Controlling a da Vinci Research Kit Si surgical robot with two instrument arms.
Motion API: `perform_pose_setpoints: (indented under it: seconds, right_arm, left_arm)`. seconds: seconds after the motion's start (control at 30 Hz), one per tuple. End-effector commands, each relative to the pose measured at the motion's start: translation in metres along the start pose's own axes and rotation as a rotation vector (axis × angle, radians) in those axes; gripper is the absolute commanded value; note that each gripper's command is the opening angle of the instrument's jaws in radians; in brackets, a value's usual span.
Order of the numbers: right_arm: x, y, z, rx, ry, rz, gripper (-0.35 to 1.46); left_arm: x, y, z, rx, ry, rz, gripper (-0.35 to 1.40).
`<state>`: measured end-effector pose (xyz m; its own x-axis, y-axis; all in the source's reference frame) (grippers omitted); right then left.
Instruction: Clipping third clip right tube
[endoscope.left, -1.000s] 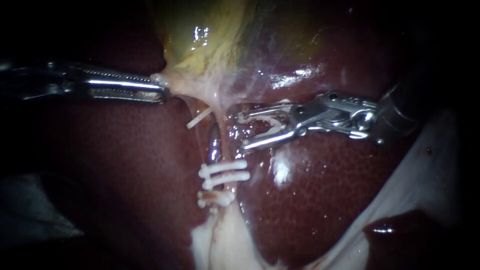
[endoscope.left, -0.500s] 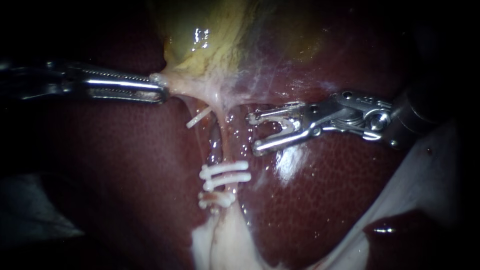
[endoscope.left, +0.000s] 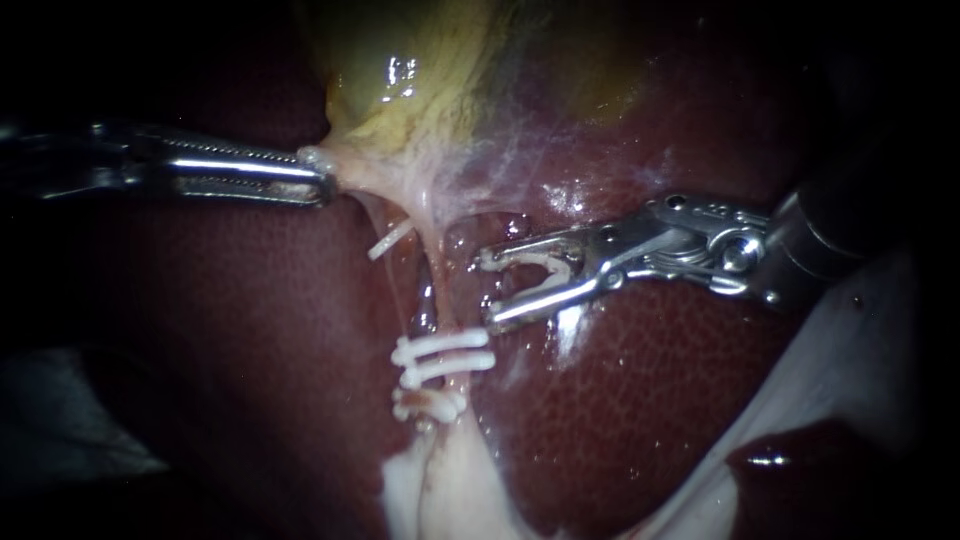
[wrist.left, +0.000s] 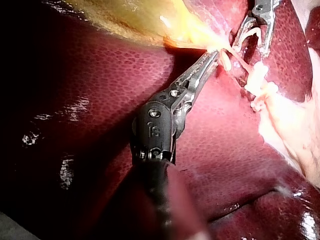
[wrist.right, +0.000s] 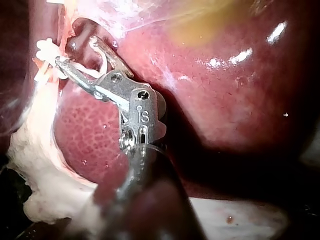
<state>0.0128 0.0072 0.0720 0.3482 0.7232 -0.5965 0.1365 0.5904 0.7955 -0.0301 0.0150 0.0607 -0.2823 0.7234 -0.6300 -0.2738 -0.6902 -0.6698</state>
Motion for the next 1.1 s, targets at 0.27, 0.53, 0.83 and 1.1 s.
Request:
perform_pose_setpoints:
  seconds: [0.27, 0.53, 0.83, 1.1]
  right_arm:
    - [0.0006, 0.0004, 0.0019, -0.006, 0.009, 0.030, 0.50]
    - [0.0015, -0.0008, 0.0040, 0.044, 0.045, 0.051, 0.50]
    - [0.0023, -0.0018, 0.0059, 0.071, 0.069, 0.060, 0.50]
    - [0.0026, -0.0022, 0.0060, 0.089, 0.082, 0.066, 0.50]
  left_arm:
    - [0.0000, 0.0000, 0.0000, 0.001, 0.000, -0.001, -0.35]
    - [0.0000, 0.0000, 0.0000, 0.001, 0.000, -0.001, -0.35]
    - [0.0000, 0.0000, 0.0000, 0.001, 0.000, -0.001, -0.35]
    - [0.0000, 0.0000, 0.0000, 0.001, 0.000, -0.001, -0.35]
